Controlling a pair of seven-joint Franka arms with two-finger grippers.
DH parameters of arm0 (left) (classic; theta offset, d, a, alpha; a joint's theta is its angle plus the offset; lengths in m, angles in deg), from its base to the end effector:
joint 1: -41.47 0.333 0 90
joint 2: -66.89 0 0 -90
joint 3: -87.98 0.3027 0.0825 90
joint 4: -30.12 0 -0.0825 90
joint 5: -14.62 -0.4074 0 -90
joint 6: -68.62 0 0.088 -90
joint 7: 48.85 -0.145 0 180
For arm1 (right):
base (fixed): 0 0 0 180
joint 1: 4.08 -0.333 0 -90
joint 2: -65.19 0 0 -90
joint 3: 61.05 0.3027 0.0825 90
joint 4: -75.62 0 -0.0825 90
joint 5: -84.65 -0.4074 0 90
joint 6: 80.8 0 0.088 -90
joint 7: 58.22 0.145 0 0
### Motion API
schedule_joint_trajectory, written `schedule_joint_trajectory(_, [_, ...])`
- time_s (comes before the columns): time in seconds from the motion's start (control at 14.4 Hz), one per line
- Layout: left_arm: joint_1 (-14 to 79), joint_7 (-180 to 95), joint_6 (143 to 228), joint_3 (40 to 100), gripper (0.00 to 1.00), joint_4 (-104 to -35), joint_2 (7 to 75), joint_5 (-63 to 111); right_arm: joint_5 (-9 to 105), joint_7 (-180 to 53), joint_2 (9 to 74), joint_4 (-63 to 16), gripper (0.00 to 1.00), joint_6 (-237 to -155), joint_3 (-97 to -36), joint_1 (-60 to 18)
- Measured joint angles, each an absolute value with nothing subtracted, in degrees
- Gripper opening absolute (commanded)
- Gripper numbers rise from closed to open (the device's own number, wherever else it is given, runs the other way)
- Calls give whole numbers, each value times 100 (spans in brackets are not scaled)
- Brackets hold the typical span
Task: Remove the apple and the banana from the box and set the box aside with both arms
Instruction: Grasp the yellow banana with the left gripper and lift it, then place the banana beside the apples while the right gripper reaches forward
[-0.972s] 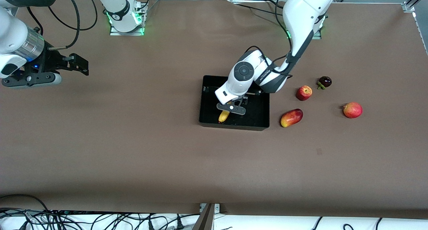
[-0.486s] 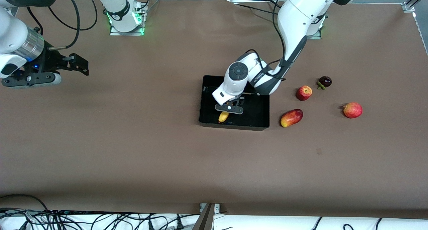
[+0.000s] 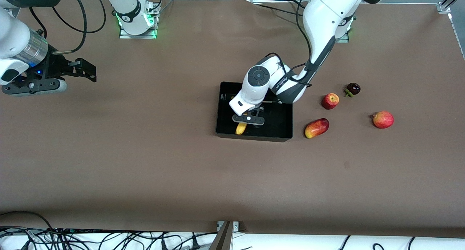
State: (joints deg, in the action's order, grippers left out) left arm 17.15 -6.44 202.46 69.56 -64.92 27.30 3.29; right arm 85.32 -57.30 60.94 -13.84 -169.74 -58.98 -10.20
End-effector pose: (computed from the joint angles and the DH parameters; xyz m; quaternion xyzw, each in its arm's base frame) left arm 0.5261 -0.4560 0.1603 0.9989 -0.0348 -0.0095 0.0307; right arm 0.5865 0.0821 0.5329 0.9971 0.0635 -0.0411 0.0078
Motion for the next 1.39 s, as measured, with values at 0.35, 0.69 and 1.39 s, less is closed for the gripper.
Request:
schedule_joint_trajectory(0.35, [1968, -641, 17932, 6817, 15, -5381, 3181, 745, 8532, -5730, 6094, -1383, 100, -16974, -5897, -1020])
schedule_joint_trajectory(0.69, [2596, -1523, 16504, 6852, 17, -4767, 3409, 799, 8527, -5725, 6095, -1298, 100, -16974, -5872, -1296])
schedule_joint_trajectory(1.39, [5293, -7108, 17077, 7332, 20, -6104, 3489, 735, 8441, -5749, 5520, -1299, 100, -16962, -5841, -1983])
